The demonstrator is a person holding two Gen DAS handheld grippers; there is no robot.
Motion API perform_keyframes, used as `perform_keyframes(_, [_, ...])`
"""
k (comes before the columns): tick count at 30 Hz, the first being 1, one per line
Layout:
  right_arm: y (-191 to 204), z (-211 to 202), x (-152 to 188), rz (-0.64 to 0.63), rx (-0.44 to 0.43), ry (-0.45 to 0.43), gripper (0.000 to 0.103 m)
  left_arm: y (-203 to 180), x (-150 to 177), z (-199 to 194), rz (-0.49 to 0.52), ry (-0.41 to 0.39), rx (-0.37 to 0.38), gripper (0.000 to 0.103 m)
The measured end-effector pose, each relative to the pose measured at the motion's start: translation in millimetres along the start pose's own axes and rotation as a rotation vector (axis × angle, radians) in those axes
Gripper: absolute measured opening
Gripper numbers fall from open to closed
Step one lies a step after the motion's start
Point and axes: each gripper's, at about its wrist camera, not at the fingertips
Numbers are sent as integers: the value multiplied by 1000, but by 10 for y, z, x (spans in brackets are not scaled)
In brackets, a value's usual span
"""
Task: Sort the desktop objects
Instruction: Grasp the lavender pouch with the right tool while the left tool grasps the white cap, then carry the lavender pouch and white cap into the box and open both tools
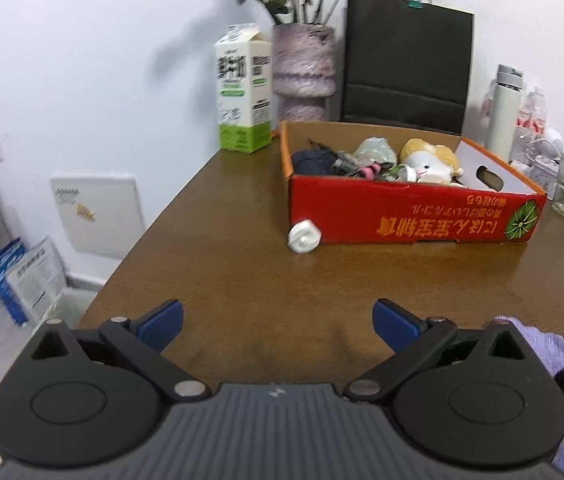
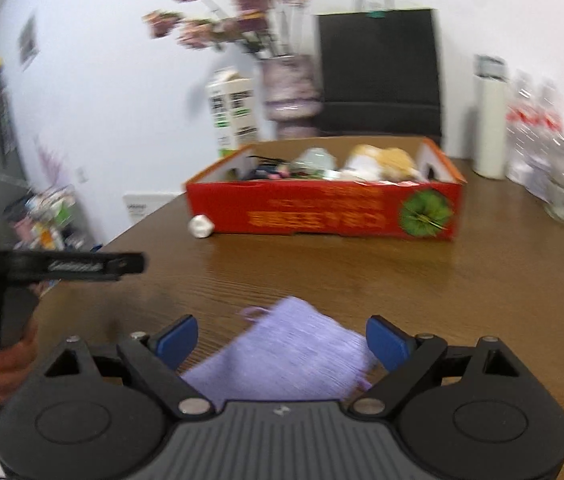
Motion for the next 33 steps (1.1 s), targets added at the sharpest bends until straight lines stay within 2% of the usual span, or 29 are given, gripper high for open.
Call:
perform_keyframes(3, [127, 180, -92, -46, 29, 65, 88, -58, -201, 124, 61, -46, 12, 103])
perform_keyframes(5, [194, 286, -116, -62, 80, 99, 86, -104, -382, 297, 84, -45, 23, 101])
perform_keyframes(6, [209, 324, -116, -63, 106, 110, 86, -124, -461, 403, 95, -27, 25, 94])
perform_keyframes(8, [183, 367, -105, -56, 121, 132, 86, -168, -582, 618, 110, 18, 26, 72])
perform_keyframes(9, [157, 394, -92, -42, 118, 145, 85, -181, -622, 715, 117, 44, 37, 53])
perform_keyframes(10, [139, 401, -76, -34, 118, 150, 85, -180, -649, 793, 115, 65, 47, 45])
perform_keyframes(13, [159, 418, -33, -73, 139, 146, 86, -110, -657, 930, 73, 80, 70, 44])
perform_keyframes(14, [175, 426, -29, -84, 142, 139, 86, -95, -654, 959, 62, 86, 76, 40])
perform_keyframes(15, [161, 441, -22, -86, 136, 134, 85, -84, -646, 982, 52, 92, 80, 27])
perform_keyframes(18, [129, 466, -48, -82, 110, 127, 78, -40, -629, 978, 36, 85, 101, 27])
perform_keyframes(20, [132, 468, -63, -80, 111, 122, 67, -56, -620, 962, 36, 75, 90, 26])
perform_keyframes(21, [127, 460, -67, -80, 109, 115, 49, -84, -610, 951, 40, 74, 64, 26])
perform_keyframes(22, [133, 447, -65, -82, 113, 107, 26, -113, -602, 939, 47, 73, 45, 26])
perform_keyframes(23, [138, 436, -64, -86, 125, 103, 20, -143, -587, 913, 53, 71, 31, 26])
perform_keyframes(28, [109, 378, -55, -92, 116, 104, 7, -217, -475, 614, 52, 27, 43, 26])
perform_keyframes(33, [38, 178, -56, -37, 97, 40, 5, -204, -398, 191, 14, -24, 74, 26])
Point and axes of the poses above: each gripper's, at about its wrist camera, not at the fingertips, and z roughly the way its jaws point, y to its left, x to its underside, and after that the axes turned 13 degrees about y, right-handed
